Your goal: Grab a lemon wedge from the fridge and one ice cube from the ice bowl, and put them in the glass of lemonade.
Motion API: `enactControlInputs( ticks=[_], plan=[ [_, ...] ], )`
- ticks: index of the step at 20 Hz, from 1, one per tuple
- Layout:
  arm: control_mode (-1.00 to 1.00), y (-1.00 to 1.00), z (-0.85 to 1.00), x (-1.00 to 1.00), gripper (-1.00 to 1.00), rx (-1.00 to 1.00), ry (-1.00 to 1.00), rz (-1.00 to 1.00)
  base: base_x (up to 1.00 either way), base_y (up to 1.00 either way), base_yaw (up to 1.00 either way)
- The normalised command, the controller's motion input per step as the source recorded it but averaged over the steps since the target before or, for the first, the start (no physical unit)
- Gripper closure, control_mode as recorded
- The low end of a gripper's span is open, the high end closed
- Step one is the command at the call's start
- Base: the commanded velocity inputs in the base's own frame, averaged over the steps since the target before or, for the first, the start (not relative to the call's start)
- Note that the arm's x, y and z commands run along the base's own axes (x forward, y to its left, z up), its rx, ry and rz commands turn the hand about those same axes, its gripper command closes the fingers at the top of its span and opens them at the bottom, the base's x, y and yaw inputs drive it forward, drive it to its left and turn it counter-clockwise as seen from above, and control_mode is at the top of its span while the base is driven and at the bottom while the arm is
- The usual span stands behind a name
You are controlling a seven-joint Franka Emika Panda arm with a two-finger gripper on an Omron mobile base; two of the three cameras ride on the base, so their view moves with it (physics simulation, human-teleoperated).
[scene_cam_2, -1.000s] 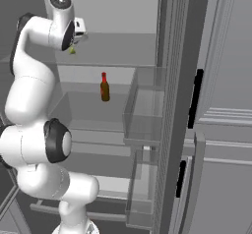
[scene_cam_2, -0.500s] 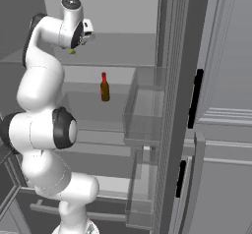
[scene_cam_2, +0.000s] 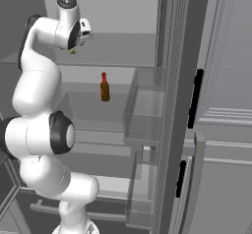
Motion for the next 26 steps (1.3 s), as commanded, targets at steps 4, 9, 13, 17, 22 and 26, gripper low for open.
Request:
enactControlInputs(
  ticks=[4,9,13,17,22,26],
  plan=[
    [-1.0,0.04,-0.37,-0.14,-1.0,-0.01,-0.05,0.0,0.0,0.0,0.0],
    [-1.0,0.1,0.13,0.33,-1.0,-0.09,0.01,0.01,0.0,0.0,0.0],
    [-1.0,0.0,0.62,0.05,-1.0,-0.09,0.03,0.05,0.0,0.0,0.0],
    [-1.0,0.0,-0.17,0.0,-1.0,-0.04,0.05,0.04,0.0,0.0,0.0],
    [-1.0,0.03,-0.5,0.06,-1.0,-0.01,0.04,0.04,0.0,0.0,0.0],
    [-1.0,0.09,-0.33,0.1,-1.0,-0.01,0.0,0.04,0.0,0.0,0.0]
  ],
)
